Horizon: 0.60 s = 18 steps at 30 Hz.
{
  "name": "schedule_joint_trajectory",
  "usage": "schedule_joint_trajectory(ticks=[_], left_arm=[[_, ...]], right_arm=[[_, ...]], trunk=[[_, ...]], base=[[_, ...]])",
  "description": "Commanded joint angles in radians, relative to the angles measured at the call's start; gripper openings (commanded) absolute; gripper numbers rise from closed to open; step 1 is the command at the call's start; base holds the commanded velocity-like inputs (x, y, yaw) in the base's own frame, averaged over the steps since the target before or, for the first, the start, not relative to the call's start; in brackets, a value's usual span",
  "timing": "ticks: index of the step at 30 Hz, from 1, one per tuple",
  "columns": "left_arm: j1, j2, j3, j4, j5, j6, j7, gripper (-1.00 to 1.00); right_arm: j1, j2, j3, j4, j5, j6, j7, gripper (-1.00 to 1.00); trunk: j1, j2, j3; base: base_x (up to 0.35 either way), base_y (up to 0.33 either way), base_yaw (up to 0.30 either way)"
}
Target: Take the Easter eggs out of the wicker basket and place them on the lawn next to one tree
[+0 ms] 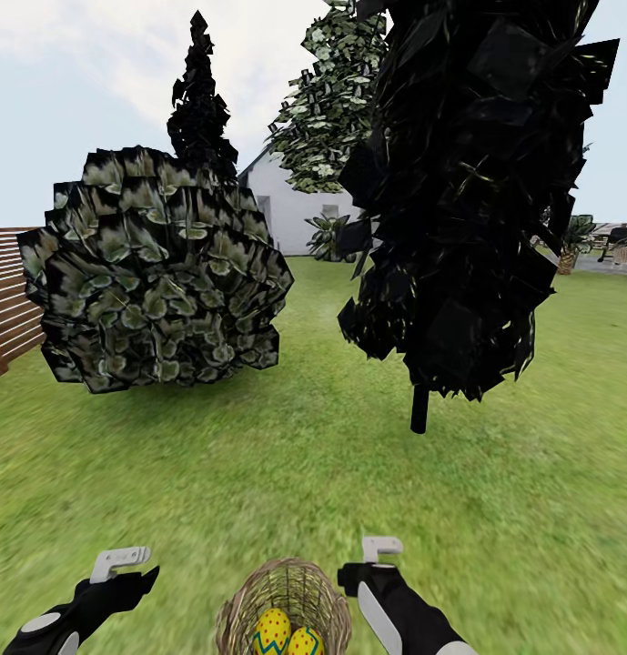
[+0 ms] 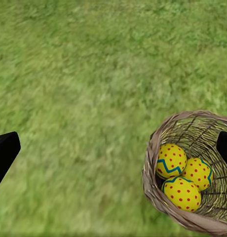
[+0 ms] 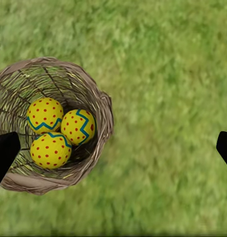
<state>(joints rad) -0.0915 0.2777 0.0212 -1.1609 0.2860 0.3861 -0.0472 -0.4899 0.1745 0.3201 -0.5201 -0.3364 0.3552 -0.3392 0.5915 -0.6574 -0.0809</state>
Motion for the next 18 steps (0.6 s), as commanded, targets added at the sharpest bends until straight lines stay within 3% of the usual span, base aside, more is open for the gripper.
schedule_joint_trajectory(ticks=[1, 18], left_arm=[[-0.001, 0.000, 0.002, -0.001, 0.005, 0.006, -0.003, 1.00], [-0.001, 0.000, 0.003, -0.002, 0.005, 0.005, -0.003, 1.00]], right_arm=[[-0.001, 0.000, 0.004, 0.000, -0.006, 0.004, -0.007, 1.00], [-0.001, 0.000, -0.004, 0.008, -0.007, 0.008, -0.003, 1.00]], trunk=[[0.000, -0.002, -0.002], [0.058, -0.107, -0.049]], base=[[0.000, 0.000, 0.000], [0.000, 0.000, 0.000]])
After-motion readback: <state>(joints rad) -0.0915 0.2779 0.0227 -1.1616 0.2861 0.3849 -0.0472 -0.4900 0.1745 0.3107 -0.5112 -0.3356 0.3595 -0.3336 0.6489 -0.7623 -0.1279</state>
